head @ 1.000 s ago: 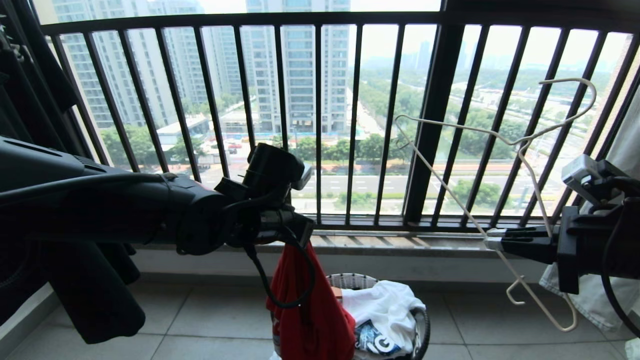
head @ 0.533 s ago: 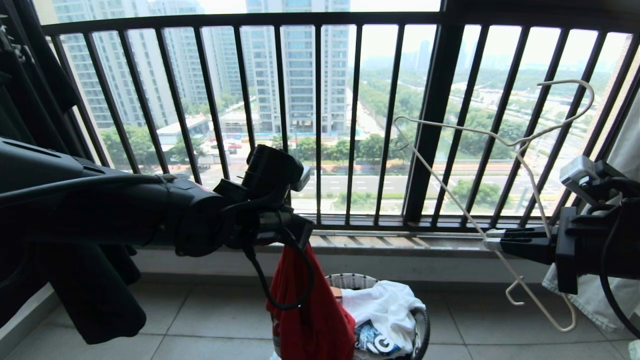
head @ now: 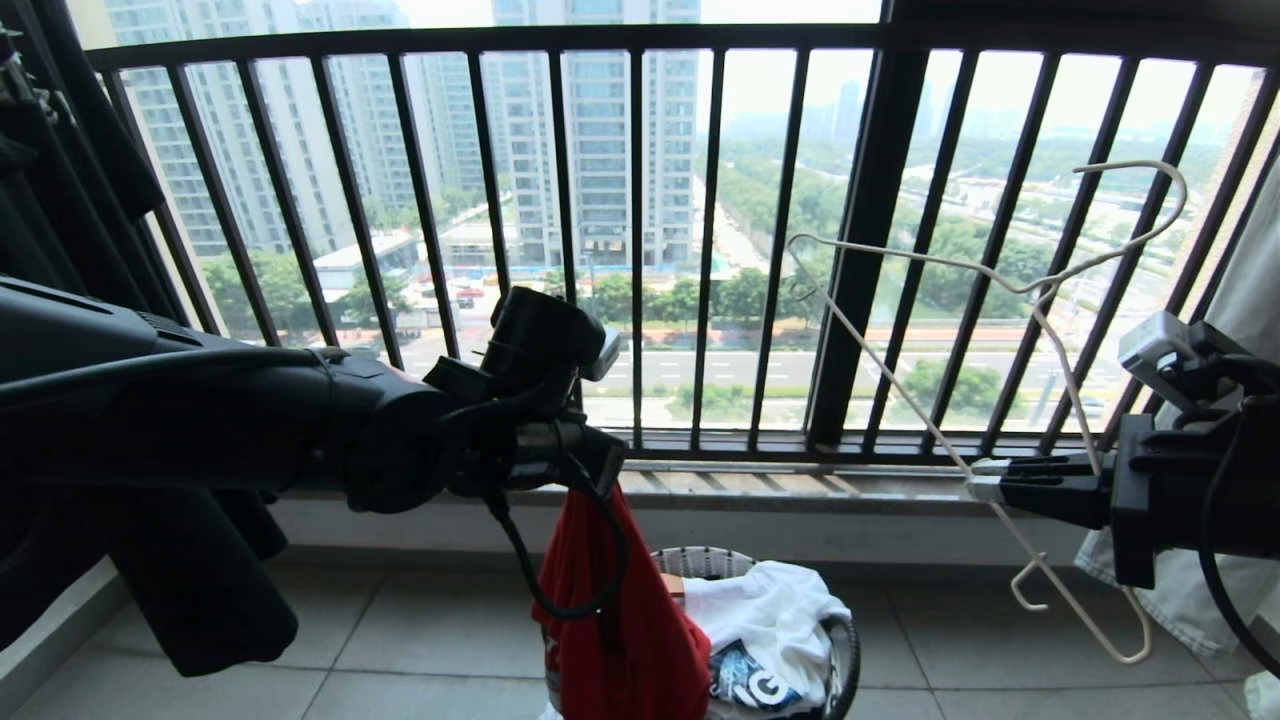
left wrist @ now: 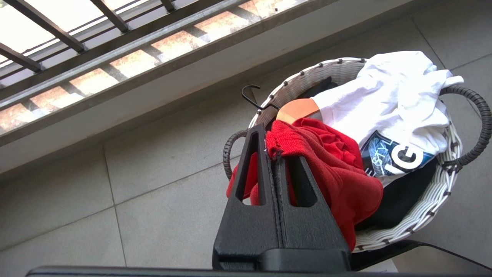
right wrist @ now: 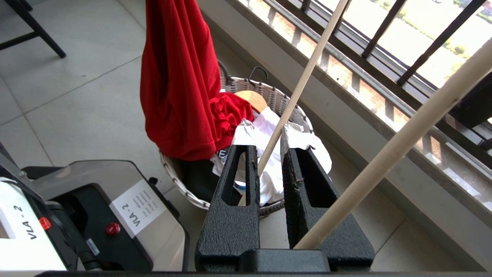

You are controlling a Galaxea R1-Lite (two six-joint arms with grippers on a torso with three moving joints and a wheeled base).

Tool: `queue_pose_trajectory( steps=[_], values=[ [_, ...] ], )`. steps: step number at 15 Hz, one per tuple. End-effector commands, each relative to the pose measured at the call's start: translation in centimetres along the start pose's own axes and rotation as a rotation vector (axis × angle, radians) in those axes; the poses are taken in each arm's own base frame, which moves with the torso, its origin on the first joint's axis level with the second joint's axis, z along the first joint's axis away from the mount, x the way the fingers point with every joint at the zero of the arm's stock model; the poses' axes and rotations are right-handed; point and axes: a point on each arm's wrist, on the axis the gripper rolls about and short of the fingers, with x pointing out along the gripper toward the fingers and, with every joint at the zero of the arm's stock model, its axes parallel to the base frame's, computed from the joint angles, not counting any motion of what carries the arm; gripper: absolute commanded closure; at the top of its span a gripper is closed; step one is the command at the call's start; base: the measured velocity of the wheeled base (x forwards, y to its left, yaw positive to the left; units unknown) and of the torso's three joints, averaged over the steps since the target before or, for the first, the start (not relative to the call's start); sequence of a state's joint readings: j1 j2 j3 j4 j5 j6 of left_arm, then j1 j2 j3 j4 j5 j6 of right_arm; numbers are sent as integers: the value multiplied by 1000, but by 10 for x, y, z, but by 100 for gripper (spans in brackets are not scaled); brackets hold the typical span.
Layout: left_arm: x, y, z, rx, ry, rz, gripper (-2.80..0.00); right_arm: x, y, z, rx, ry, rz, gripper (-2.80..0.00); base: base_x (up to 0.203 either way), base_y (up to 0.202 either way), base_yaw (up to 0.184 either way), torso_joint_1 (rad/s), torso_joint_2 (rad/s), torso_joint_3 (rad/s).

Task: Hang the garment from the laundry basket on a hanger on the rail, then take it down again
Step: Pick up clothes from the basket, then hang the clothes on the clothes rack

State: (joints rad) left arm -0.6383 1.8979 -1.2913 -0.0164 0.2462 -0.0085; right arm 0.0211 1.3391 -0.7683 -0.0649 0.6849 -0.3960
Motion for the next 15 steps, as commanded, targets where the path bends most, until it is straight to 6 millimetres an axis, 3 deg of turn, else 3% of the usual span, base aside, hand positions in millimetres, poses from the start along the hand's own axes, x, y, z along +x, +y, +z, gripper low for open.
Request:
queue_pose_trajectory(
  steps=[1, 9, 15],
  values=[
    [-2, 1, 1, -2, -6, 2, 0, 0, 0, 0, -2, 0, 4, 0, 0, 0, 0, 0, 0, 0],
    [-12, 3, 13, -35, -55, -22, 0, -2, 3, -2, -9, 0, 8, 0, 0, 0, 0, 0, 0, 0],
    [-19, 6, 30, -136, -116, -20, 0, 9, 23, -12, -75, 42, 116, 0, 0, 0, 0, 0, 0, 0]
  ],
)
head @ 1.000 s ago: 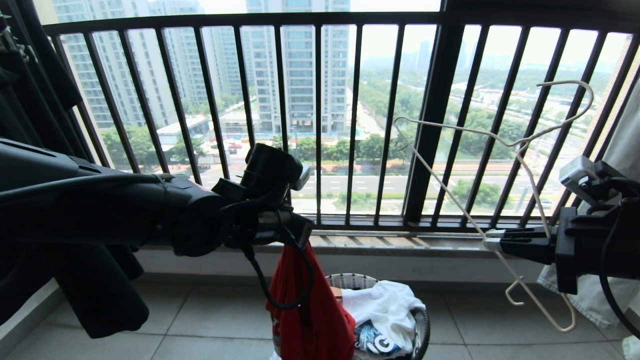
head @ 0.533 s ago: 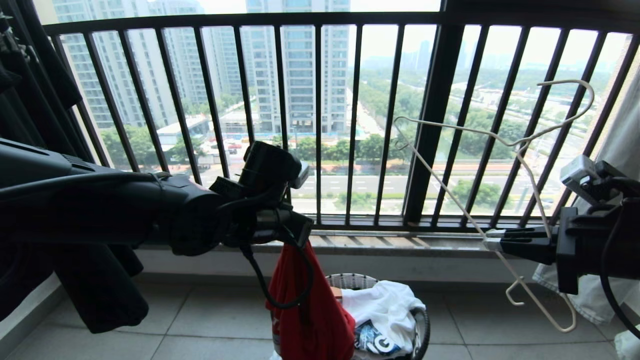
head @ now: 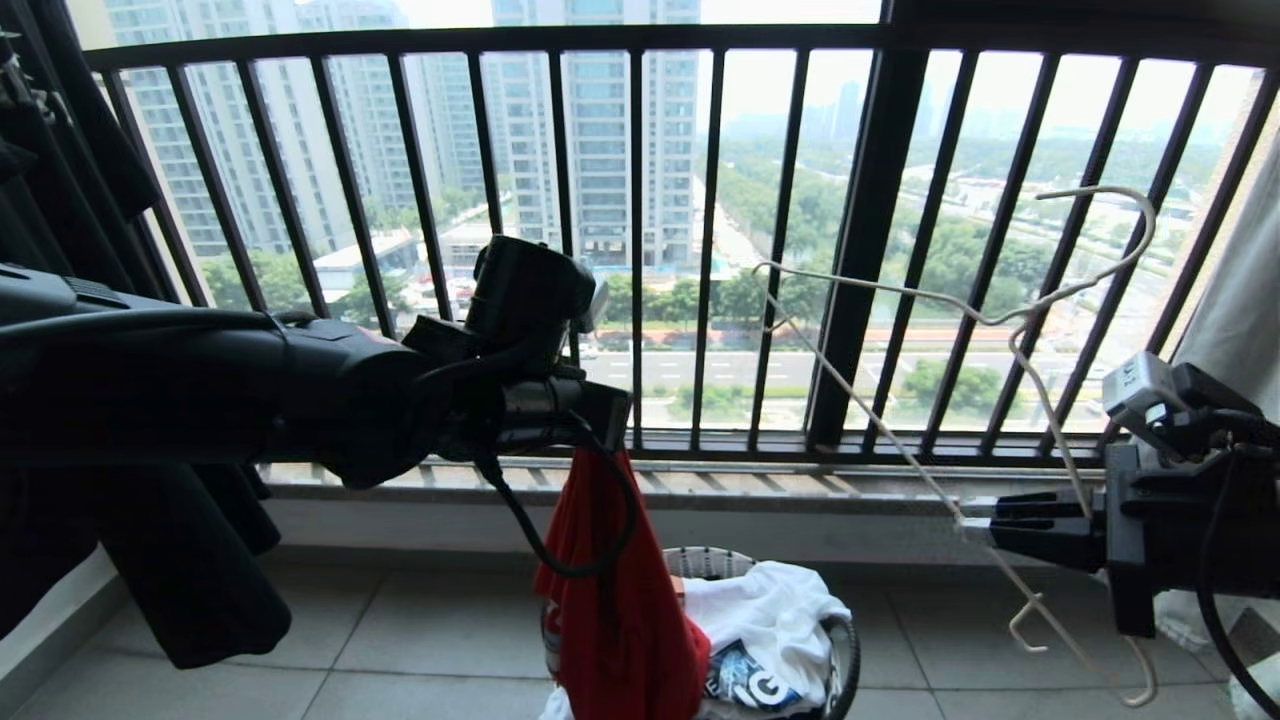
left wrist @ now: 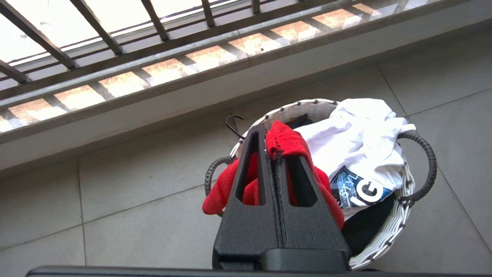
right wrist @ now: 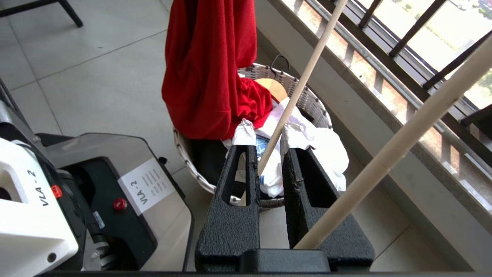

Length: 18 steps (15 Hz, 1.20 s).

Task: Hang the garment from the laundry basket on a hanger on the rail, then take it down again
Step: Hang the clothes on the clothes rack

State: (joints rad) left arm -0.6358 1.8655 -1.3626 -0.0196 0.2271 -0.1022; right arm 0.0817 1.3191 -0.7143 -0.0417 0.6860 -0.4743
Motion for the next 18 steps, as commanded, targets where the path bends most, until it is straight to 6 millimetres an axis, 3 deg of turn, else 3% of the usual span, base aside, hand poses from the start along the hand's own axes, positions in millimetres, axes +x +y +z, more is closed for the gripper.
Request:
queue_pose_trajectory(
  steps=[1, 7, 13, 18],
  values=[
    [0, 4, 7, -41, -23, 12, 0, 10, 11, -3, -12, 15, 73, 0, 0, 0, 0, 0, 0, 0],
    [-2, 40, 24, -87, -76, 95, 0, 22, 30, -12, -9, 109, 152, 0, 0, 0, 0, 0, 0, 0],
    [2, 45, 24, -92, -75, 108, 0, 36, 59, -20, -74, 182, 259, 0, 0, 0, 0, 0, 0, 0],
    [4, 45, 23, -93, -71, 108, 0, 43, 75, -16, -31, 192, 340, 0, 0, 0, 0, 0, 0, 0]
  ],
)
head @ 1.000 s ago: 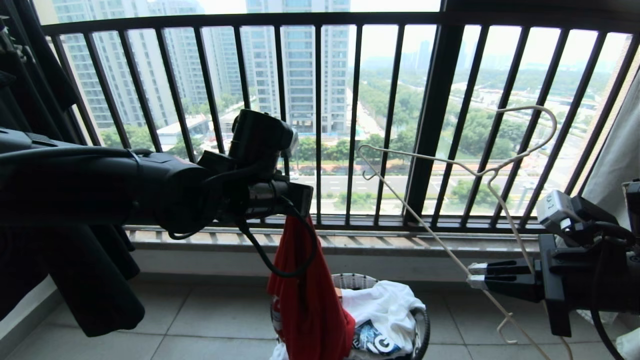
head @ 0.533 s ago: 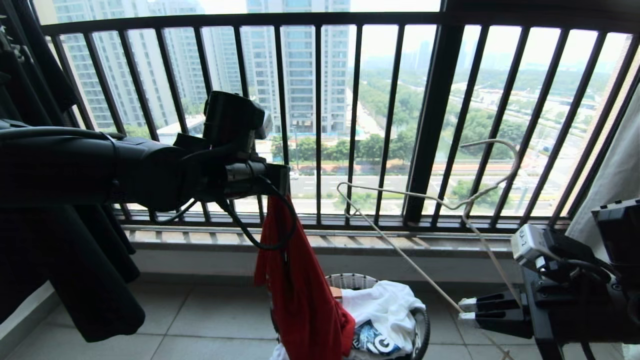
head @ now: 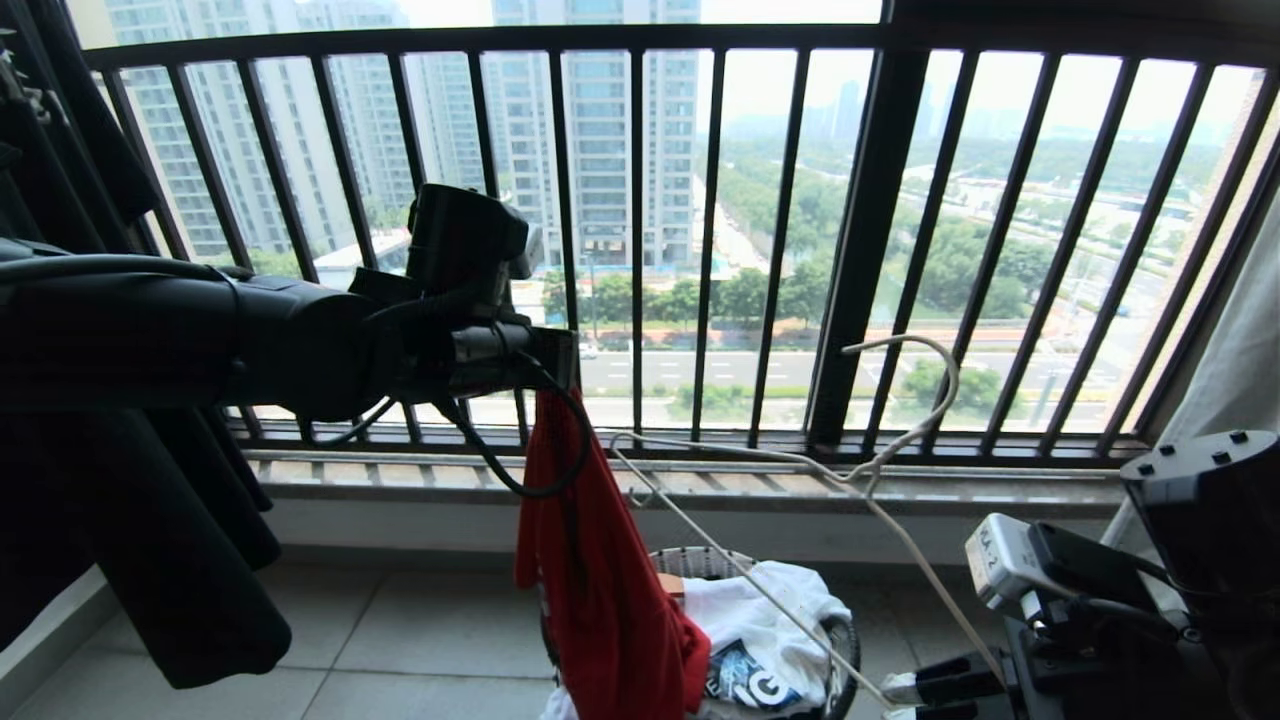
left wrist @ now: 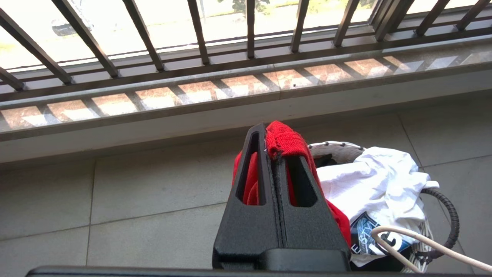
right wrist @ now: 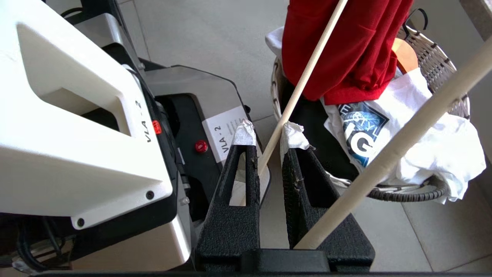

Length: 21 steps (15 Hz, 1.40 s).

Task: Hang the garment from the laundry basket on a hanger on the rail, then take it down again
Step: Hang the clothes on the clothes rack

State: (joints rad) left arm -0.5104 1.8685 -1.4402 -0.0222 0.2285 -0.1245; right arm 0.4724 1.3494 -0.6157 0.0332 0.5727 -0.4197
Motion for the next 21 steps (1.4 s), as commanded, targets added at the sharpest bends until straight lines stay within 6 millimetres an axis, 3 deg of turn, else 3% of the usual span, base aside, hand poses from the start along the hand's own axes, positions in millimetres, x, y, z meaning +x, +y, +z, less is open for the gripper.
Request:
queue_pose_trajectory(
  steps=[1, 5, 12, 21],
  values=[
    [2, 0, -2, 0, 6, 2, 0, 7, 7, 3, 4, 8, 50, 0, 0, 0, 0, 0, 0, 0],
    [2, -1, -2, 0, 5, 0, 0, 12, 11, 17, 119, -14, 80, 0, 0, 0, 0, 0, 0, 0],
    [-4, -6, 0, -6, -3, -23, 0, 19, 16, 24, 174, -8, 117, 0, 0, 0, 0, 0, 0, 0],
    [-18, -28, -3, -21, 1, -91, 0, 22, 10, 28, 216, -9, 105, 0, 0, 0, 0, 0, 0, 0]
  ],
)
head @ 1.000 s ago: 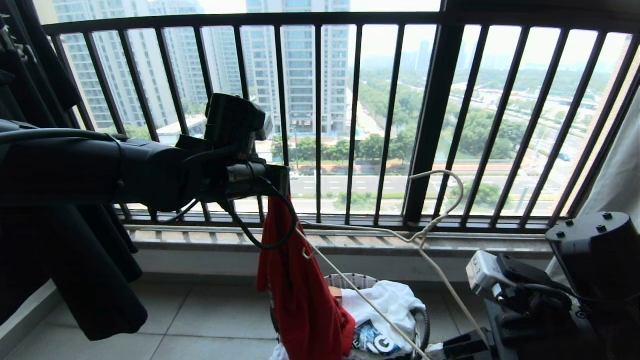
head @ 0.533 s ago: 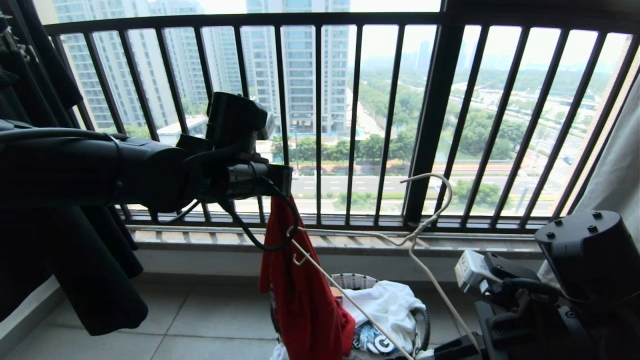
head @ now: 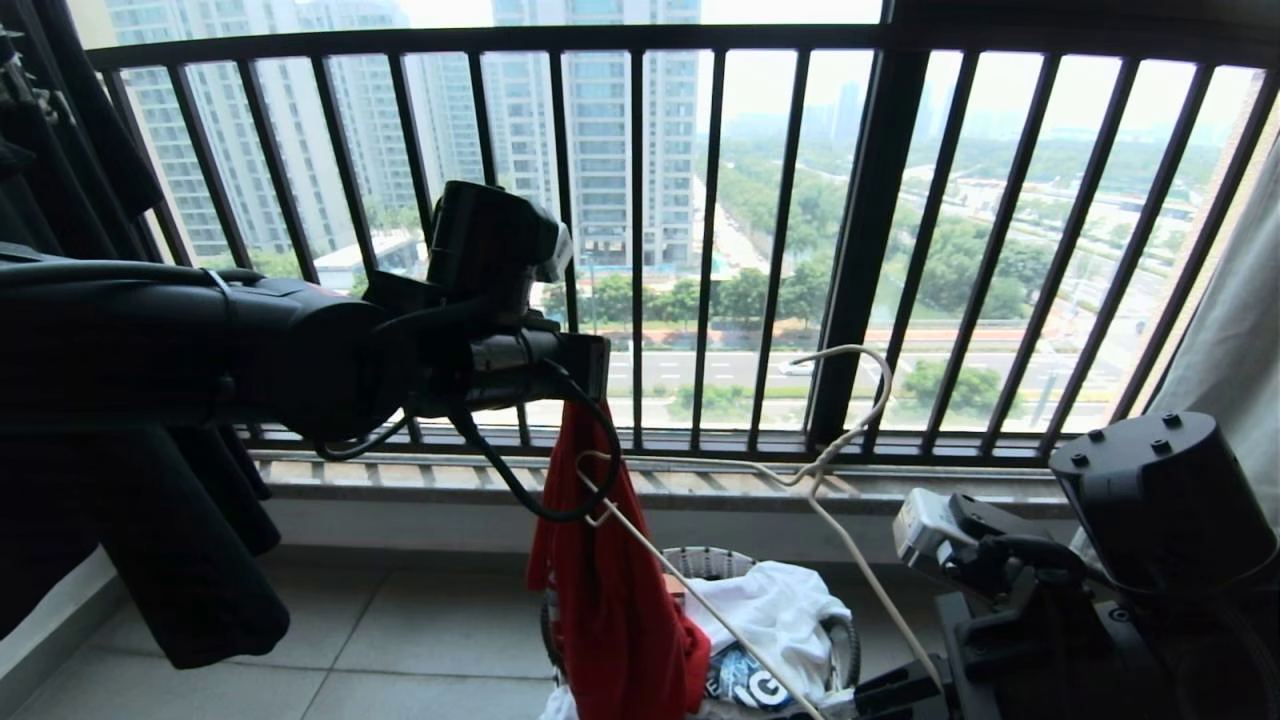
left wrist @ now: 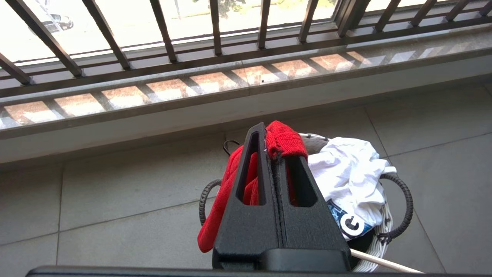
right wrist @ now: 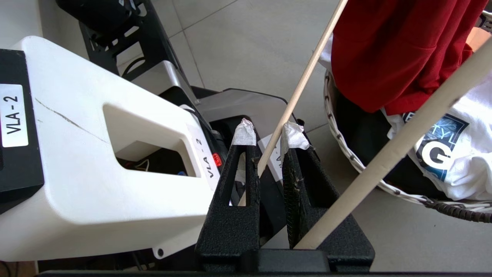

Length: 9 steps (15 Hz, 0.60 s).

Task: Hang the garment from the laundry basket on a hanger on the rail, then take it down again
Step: Hang the clothes on the clothes rack

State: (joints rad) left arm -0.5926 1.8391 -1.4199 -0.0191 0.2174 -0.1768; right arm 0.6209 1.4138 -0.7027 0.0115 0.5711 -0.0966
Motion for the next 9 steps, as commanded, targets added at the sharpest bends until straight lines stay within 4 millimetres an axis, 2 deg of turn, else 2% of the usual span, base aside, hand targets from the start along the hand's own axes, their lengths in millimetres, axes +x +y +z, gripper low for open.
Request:
queue_pose_trajectory(
  steps=[1, 9],
  values=[
    [-4, -1, 0, 0, -3, -4, 0, -1, -3, 1, 4, -7, -15, 0, 0, 0, 0, 0, 0, 0],
    [-30, -20, -4, -2, 17, -153, 0, -9, -17, 5, 6, -74, -80, 0, 0, 0, 0, 0, 0, 0]
  ],
)
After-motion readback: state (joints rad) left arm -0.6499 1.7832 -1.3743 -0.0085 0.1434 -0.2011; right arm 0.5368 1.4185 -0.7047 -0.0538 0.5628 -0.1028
